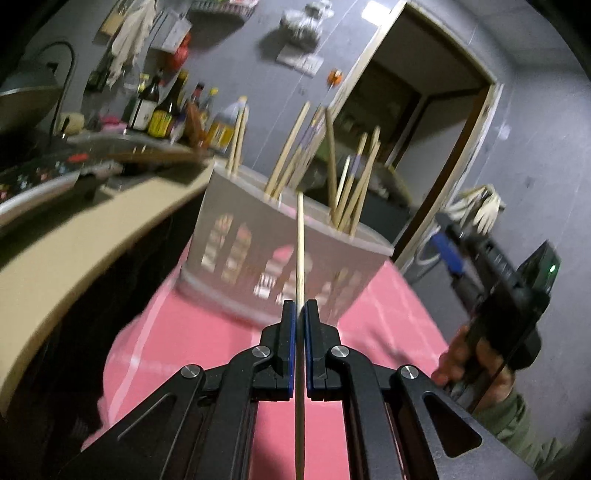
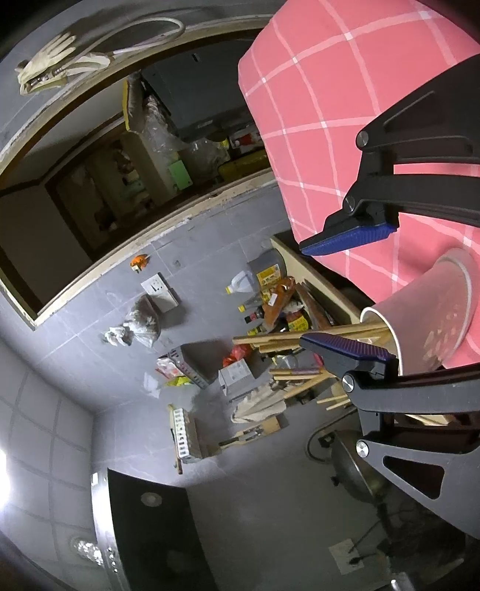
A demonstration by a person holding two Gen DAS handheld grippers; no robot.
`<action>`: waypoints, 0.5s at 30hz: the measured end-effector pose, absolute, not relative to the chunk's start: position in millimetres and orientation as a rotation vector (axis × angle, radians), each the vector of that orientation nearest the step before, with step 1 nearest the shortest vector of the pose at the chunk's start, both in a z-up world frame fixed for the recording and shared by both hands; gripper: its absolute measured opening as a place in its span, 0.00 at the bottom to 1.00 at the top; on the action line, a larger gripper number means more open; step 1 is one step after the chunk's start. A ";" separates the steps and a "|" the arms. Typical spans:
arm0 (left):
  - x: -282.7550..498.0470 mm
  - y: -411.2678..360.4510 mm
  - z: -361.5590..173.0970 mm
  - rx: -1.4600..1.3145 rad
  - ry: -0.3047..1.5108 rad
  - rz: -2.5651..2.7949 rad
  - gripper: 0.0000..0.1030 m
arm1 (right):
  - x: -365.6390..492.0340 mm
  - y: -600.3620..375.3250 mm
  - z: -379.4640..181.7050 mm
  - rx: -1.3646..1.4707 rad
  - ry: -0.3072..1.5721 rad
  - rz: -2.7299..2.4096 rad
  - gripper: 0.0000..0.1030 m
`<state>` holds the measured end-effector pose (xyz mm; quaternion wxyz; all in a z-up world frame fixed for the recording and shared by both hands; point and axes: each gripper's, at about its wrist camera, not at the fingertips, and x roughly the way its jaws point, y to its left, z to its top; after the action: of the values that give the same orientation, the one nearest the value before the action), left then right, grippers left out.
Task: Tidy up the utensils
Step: 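Open the right gripper to release its chopstick and pull back, then lower the chopstick held by the left gripper into the caddy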
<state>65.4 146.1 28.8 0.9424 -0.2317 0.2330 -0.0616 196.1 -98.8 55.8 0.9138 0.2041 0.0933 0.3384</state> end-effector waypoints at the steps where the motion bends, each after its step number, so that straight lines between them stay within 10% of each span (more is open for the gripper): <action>1: 65.5 142.0 25.2 -0.464 0.506 -0.122 0.02 | 195.0 -99.6 55.5 0.419 0.191 0.699 0.41; 15: 92.5 138.1 1.7 -0.421 0.689 -0.091 0.02 | 191.0 -102.2 55.4 0.423 0.191 0.700 0.41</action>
<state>92.5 138.1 1.7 0.9187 -0.2046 0.3350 -0.0443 191.0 -102.2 55.4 0.9131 0.2053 0.0926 0.3398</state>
